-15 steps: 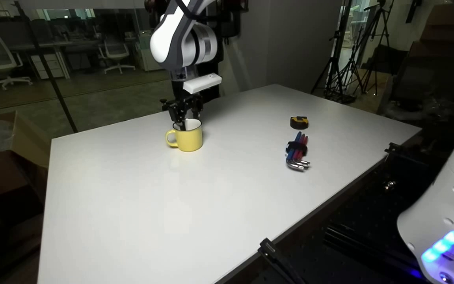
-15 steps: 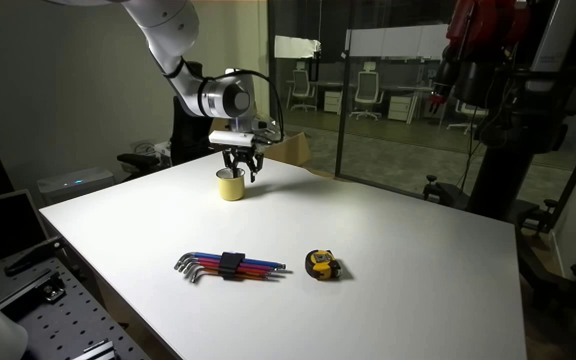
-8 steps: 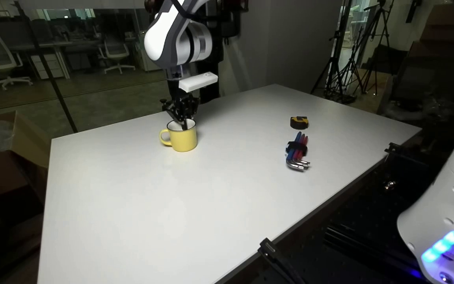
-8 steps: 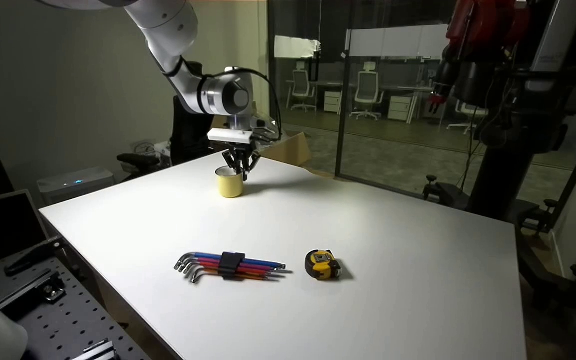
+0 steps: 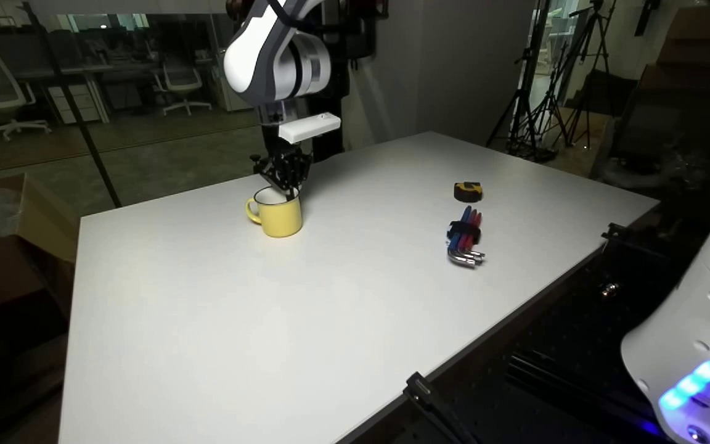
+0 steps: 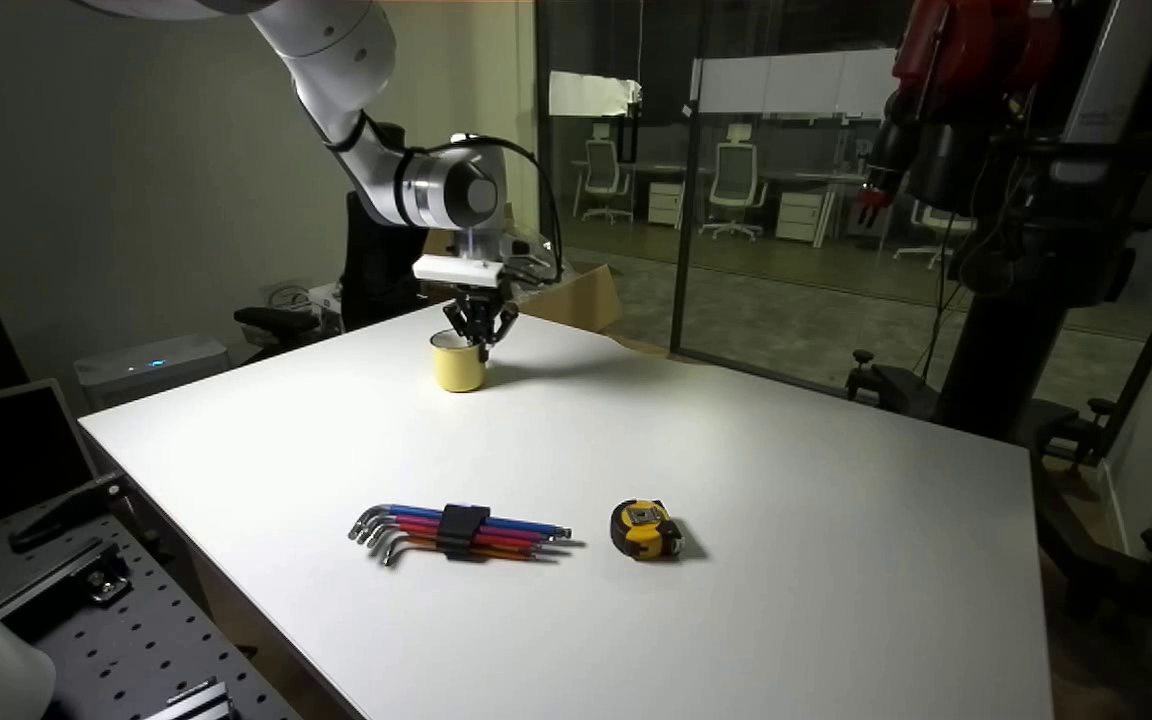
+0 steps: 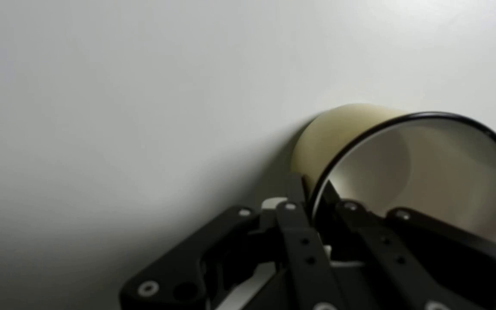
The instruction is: Move the yellow mug forwards
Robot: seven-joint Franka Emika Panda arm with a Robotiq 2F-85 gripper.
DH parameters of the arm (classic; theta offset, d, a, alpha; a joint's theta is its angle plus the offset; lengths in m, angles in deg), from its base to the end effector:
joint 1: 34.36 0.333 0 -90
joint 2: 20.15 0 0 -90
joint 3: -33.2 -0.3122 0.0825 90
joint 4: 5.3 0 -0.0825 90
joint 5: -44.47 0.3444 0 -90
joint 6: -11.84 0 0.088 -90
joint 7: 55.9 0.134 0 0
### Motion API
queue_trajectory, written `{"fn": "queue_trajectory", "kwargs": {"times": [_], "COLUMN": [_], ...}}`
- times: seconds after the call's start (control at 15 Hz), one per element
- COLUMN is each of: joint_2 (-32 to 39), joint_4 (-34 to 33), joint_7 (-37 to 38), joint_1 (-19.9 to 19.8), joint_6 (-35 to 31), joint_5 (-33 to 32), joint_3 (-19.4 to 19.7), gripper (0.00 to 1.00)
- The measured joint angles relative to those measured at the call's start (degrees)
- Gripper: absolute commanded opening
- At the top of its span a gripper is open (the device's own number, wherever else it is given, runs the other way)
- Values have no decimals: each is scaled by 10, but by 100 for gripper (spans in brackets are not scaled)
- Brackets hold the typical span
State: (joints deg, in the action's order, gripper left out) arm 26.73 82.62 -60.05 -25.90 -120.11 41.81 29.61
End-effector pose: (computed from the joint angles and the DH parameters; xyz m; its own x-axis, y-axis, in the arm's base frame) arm 0.6550 0.1322 0.1646 0.9554 0.2917 -0.0467 0.2912 -0.9565 -0.0162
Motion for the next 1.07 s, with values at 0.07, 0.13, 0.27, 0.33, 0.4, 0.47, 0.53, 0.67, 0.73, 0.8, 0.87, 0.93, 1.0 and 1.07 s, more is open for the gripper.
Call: {"fn": "queue_trajectory", "kwargs": {"times": [0.07,0.13,0.27,0.33,0.4,0.47,0.53,0.67,0.73,0.8,0.87,0.93,1.0,1.07], "joint_2": [0,0,0,0,0,-1,-4,-16,-27,-41,-56,-72,-89,-105], "joint_4": [0,0,0,0,0,2,8,36,57,84,114,144,175,205], "joint_7": [0,0,0,0,-1,-1,0,6,11,20,28,37,46,54], "joint_1": [0,0,0,0,0,0,1,4,5,8,10,13,17,19], "joint_6": [1,1,2,2,1,-2,-9,-40,-59,-80,-99,-115,-128,-138], "joint_5": [0,1,1,1,-1,-3,-6,-8,-8,-9,-10,-10,-10,-10], "joint_3": [0,0,-1,-1,-1,0,0,4,6,9,13,16,18,19], "gripper": [10,10,3,3,3,3,3,3,3,3,3,3,3,3]}}
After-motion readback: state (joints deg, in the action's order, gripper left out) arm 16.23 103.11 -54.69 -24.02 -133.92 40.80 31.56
